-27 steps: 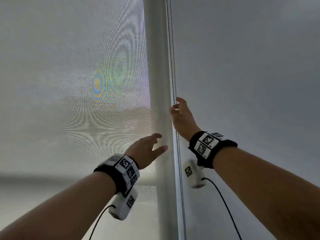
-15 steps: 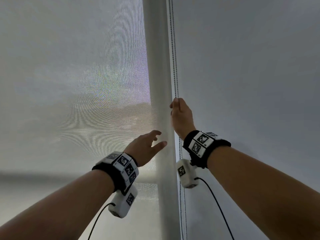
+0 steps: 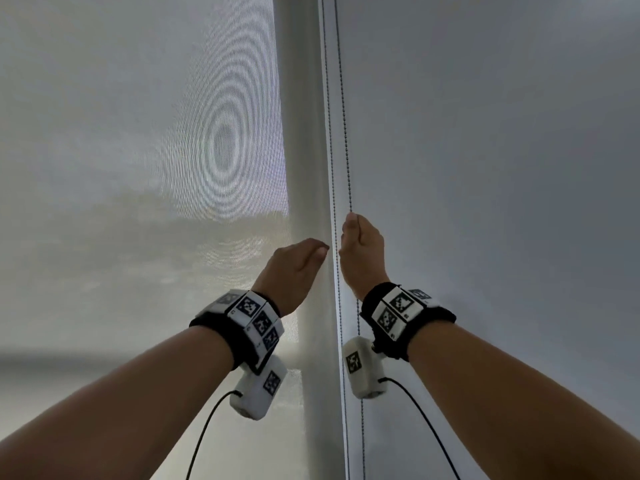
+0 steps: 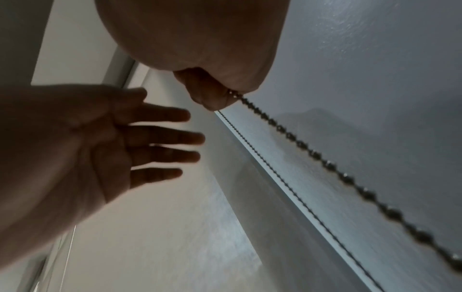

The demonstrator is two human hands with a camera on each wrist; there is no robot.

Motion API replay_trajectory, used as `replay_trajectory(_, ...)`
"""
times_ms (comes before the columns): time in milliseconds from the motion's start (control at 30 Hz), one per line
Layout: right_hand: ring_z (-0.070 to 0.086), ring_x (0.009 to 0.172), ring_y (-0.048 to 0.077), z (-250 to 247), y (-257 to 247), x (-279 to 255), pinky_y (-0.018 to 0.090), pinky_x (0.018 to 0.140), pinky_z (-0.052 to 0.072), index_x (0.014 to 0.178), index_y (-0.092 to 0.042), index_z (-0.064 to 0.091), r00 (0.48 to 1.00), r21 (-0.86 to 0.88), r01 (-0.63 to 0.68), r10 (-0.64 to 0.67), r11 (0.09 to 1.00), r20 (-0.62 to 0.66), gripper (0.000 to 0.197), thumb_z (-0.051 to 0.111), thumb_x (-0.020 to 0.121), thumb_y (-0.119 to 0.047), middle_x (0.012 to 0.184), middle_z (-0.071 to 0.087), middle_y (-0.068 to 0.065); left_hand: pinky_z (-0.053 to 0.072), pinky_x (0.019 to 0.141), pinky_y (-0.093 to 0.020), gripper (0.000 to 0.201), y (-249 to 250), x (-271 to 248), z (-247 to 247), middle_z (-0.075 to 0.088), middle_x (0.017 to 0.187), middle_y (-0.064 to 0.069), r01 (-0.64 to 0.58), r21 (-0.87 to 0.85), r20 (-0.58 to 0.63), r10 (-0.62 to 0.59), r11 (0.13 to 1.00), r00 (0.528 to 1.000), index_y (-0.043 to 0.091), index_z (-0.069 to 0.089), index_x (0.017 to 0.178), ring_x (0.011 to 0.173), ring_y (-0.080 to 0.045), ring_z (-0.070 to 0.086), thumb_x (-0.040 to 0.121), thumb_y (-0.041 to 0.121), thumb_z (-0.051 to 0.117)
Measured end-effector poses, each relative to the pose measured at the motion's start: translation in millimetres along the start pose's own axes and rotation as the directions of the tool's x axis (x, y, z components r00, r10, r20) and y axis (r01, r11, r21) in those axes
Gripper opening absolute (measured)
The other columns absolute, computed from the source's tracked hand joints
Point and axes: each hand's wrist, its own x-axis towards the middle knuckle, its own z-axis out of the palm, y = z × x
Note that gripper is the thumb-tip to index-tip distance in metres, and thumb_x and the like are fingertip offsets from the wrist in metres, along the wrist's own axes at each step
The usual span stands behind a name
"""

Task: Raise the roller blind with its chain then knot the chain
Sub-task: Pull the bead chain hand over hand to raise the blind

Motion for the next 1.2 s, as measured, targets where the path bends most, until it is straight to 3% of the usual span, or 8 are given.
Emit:
replay_trajectory(133, 0.034, 0.058, 0.016, -5.9, 12.3, -33.2, 0.036, 0.058, 0.035, 0.063, -0.022, 0.033, 0.999, 0.003, -0.038, 0.038, 0.999, 0.035, 0.039, 0.034, 0.101, -0.028, 0.06, 0.035, -0.003, 0.048, 0.072, -0.016, 0.03, 22.5, 7.9, 1.8, 0.07, 0.092, -0.001, 0.042, -0.194, -0.05, -0.052, 0.98, 0.997, 0.017, 0.064, 0.103, 0.08, -0.01, 0.065, 0.096, 0.029, 0.038)
replay_trajectory(233, 0.034, 0.058, 0.017, -9.7, 30.4, -66.5, 0.038, 0.056, 0.034, 0.063, -0.024, 0.031, 0.995, 0.008, -0.095, 0.095, 0.995, 0.042, 0.037, 0.032, 0.096, -0.041, 0.061, 0.034, 0.001, 0.05, 0.074, -0.028, 0.033, 40.9, 15.1, 6.8, 0.07, 0.093, -0.009, 0.111, -0.392, -0.046, -0.14, 0.913, 0.989, 0.01, 0.064, 0.102, 0.079, -0.018, 0.064, 0.096, 0.026, 0.036)
replay_trajectory(533, 0.032, 0.058, 0.013, -37.8, 46.9, -138.5, 0.036, 0.059, 0.029, 0.059, -0.022, 0.033, 0.975, 0.067, -0.209, 0.203, 0.976, 0.087, 0.036, 0.041, 0.093, -0.014, 0.058, 0.035, -0.003, 0.049, 0.061, -0.03, 0.039, 85.6, 19.3, 25.6, 0.061, 0.064, -0.008, 0.311, -0.852, 0.173, -0.333, 0.422, 0.927, 0.006, 0.061, 0.086, 0.059, -0.02, 0.06, 0.098, 0.029, 0.032)
replay_trajectory(633, 0.039, 0.052, 0.003, -50.1, 44.5, -153.3, 0.029, 0.056, 0.034, 0.056, -0.026, 0.041, 0.954, 0.119, -0.288, 0.274, 0.95, 0.121, 0.035, 0.045, 0.086, -0.008, 0.049, 0.047, -0.013, 0.028, 0.044, -0.024, 0.035, 97.2, 18.5, 33.3, 0.044, 0.048, 0.003, 0.321, -0.881, 0.183, -0.375, 0.348, 0.909, 0.011, 0.056, 0.077, 0.04, -0.01, 0.036, 0.098, 0.027, 0.033)
replay_trajectory(767, 0.049, 0.065, -0.002, -65.8, 37.0, -156.6, 0.013, 0.06, 0.045, 0.073, -0.031, 0.046, 0.897, 0.052, -0.356, 0.325, 0.933, 0.299, 0.041, 0.05, 0.088, 0.007, 0.066, 0.054, -0.013, 0.013, 0.038, -0.016, 0.035, 106.3, 12.5, 38.5, 0.031, 0.041, 0.008, 0.3, -0.87, 0.112, -0.436, 0.391, 0.893, 0.018, 0.045, 0.061, 0.033, -0.008, 0.02, 0.092, 0.012, 0.031)
replay_trajectory(933, 0.052, 0.062, 0.008, -68.7, 33.1, -123.5, 0.026, 0.062, 0.044, 0.074, -0.008, 0.06, 0.946, 0.061, -0.247, 0.228, 0.967, 0.23, 0.021, 0.048, 0.086, 0.005, 0.065, 0.058, -0.005, 0.011, 0.039, -0.017, 0.035, 103.9, 10.2, 37.2, 0.028, 0.042, 0.008, 0.291, -0.848, 0.08, -0.437, 0.442, 0.896, 0.019, 0.044, 0.059, 0.034, -0.008, 0.017, 0.086, 0.004, 0.028)
replay_trajectory(1100, 0.064, 0.066, 0.024, -67.3, 5.4, -86.7, 0.048, 0.07, 0.056, 0.082, -0.017, 0.067, 0.943, 0.087, -0.238, 0.208, 0.967, 0.26, 0.04, 0.03, 0.088, -0.004, 0.065, 0.067, 0.001, 0.017, 0.04, -0.019, 0.032, 83.2, -11.9, 45.5, 0.03, 0.045, 0.005, 0.35, -0.798, 0.084, -0.484, 0.491, 0.871, 0.019, 0.046, 0.058, 0.038, -0.01, 0.022, 0.082, 0.002, 0.032)
replay_trajectory(1200, 0.063, 0.071, 0.026, -58.6, -6.6, -69.3, 0.046, 0.068, 0.055, 0.089, -0.012, 0.068, 0.963, 0.044, -0.177, 0.164, 0.983, 0.215, 0.033, 0.035, 0.086, -0.013, 0.074, 0.067, 0.009, 0.023, 0.04, -0.02, 0.027, 70.9, -36.6, 61.4, 0.038, 0.048, 0.005, 0.415, -0.766, 0.126, -0.518, 0.491, 0.846, 0.017, 0.05, 0.064, 0.038, -0.01, 0.03, 0.086, 0.007, 0.036)
